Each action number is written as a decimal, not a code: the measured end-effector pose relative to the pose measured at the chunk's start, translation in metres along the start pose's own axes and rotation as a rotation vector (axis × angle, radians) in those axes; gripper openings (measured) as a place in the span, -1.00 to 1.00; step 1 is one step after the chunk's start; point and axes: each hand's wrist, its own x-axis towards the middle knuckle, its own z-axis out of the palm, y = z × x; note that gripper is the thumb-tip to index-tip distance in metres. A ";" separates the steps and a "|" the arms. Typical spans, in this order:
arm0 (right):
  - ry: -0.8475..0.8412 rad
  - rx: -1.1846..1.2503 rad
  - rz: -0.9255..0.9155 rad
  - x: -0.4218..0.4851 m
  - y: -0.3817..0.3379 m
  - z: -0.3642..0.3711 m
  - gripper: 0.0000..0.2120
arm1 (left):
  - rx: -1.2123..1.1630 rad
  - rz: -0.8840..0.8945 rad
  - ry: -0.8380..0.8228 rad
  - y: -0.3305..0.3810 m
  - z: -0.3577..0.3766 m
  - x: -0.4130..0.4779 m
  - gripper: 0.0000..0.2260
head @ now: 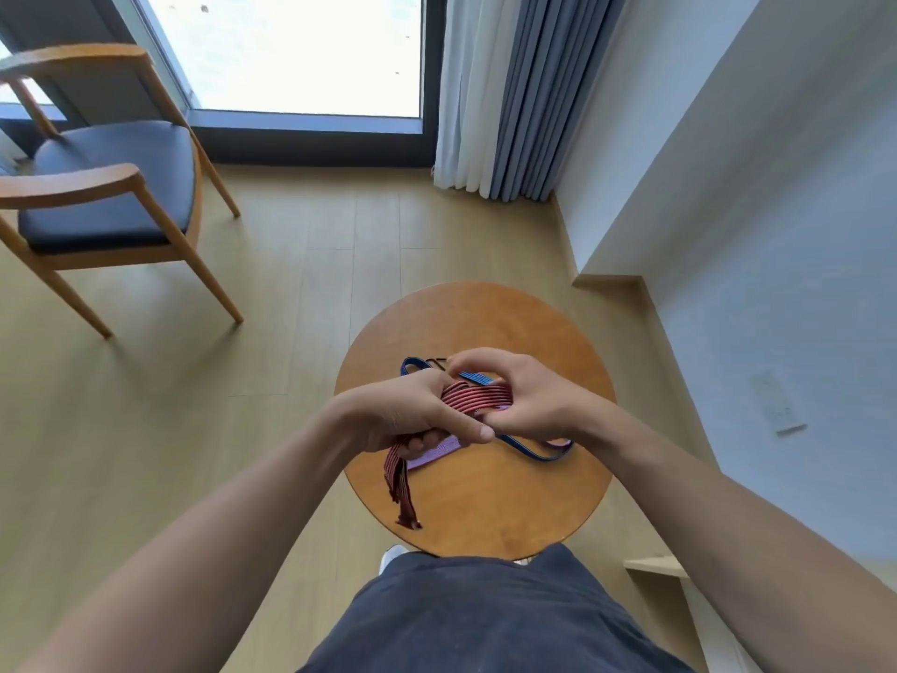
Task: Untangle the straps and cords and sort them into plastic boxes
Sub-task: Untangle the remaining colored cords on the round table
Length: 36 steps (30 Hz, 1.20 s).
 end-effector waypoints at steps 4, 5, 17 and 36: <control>0.044 -0.147 0.029 0.003 -0.005 -0.004 -0.87 | 0.091 0.017 0.029 0.001 -0.004 0.000 -0.75; 0.041 -0.181 0.031 0.003 -0.007 -0.007 -0.87 | 0.127 0.030 0.048 -0.001 -0.006 0.000 -0.76; 0.313 -0.107 -0.018 -0.006 -0.005 -0.046 -0.66 | 0.223 0.189 0.670 -0.058 -0.014 0.018 -0.81; 0.292 0.599 0.203 0.015 0.074 0.039 -0.88 | -0.489 0.251 0.692 -0.024 0.035 0.082 -0.54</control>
